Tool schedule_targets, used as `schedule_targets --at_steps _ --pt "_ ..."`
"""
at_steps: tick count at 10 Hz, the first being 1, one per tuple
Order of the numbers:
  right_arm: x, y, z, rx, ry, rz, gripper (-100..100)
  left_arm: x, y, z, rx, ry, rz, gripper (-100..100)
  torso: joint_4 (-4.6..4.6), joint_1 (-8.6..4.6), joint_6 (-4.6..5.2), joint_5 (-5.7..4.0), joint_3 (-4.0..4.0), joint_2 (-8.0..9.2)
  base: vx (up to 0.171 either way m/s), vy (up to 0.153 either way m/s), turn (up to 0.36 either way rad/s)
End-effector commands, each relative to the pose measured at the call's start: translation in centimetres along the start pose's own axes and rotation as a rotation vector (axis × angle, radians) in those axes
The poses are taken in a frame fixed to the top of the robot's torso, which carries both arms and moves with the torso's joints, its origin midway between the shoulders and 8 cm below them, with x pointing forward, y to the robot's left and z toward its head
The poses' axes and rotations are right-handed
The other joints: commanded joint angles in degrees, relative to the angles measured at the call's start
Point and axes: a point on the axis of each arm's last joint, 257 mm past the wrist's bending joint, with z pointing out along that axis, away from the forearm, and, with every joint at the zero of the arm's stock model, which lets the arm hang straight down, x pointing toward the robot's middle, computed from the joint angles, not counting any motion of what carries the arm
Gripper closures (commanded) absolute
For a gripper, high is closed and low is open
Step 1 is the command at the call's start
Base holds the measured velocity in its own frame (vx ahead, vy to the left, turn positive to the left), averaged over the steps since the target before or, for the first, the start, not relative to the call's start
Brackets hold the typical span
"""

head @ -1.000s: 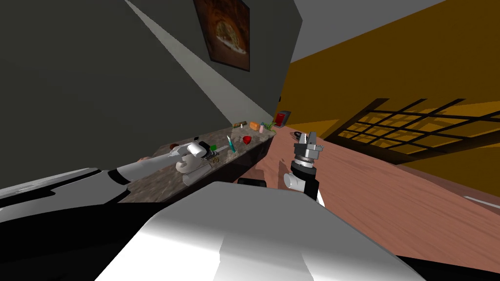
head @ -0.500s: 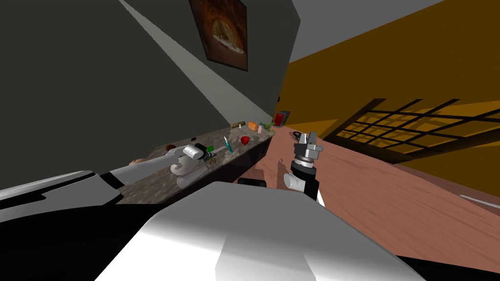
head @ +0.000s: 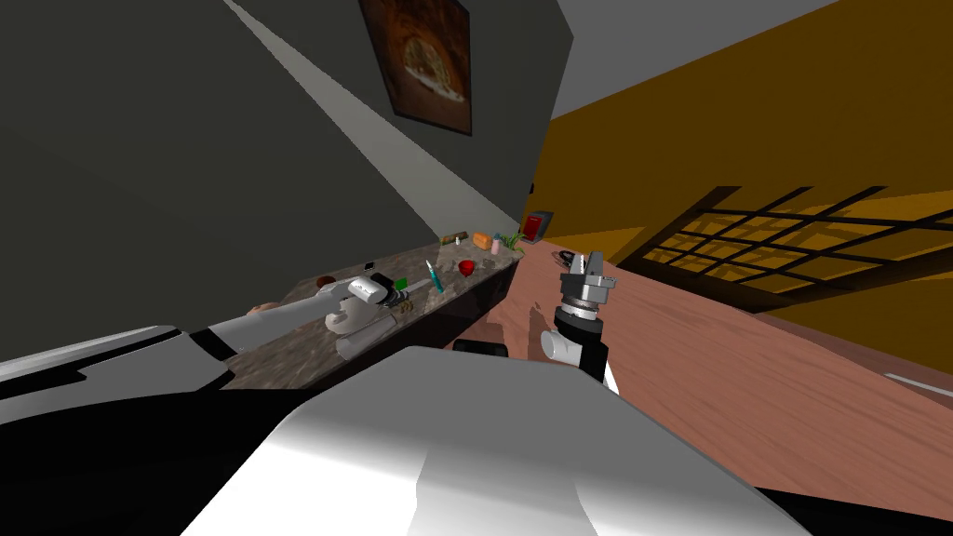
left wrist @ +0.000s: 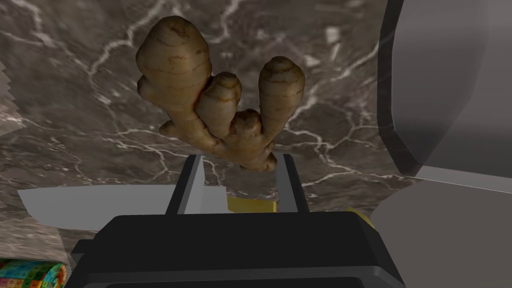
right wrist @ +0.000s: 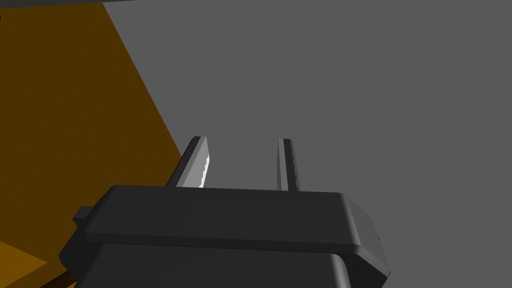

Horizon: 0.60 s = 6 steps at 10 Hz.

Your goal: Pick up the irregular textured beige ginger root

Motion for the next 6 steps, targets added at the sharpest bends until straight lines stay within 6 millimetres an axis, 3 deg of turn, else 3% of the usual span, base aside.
schedule_targets --at_steps 1,2,3,6 --pt "0.0 0.0 0.0 0.000 0.000 0.000 0 0.0 0.0 0.0 0.000 0.000 0.000 100 0.00 0.00 0.00 0.00 0.00 0.00 0.000 0.000 0.000" --pt "0.0 0.0 0.0 0.000 0.000 0.000 0 0.0 0.0 0.0 0.000 0.000 0.000 0 0.00 0.00 0.00 0.00 0.00 0.00 0.000 0.000 0.000" --pt "0.0 0.0 0.0 0.000 0.000 0.000 0 0.5 -1.2 -0.5 0.002 0.004 0.004 100 -0.01 0.00 0.00 0.00 0.00 0.00 -0.023 0.037 0.016" --pt "0.0 0.0 0.0 0.000 0.000 0.000 0 0.9 -3.0 -1.4 0.003 0.005 0.008 100 0.02 0.18 -0.01 0.03 0.06 0.11 -0.031 0.054 0.012"
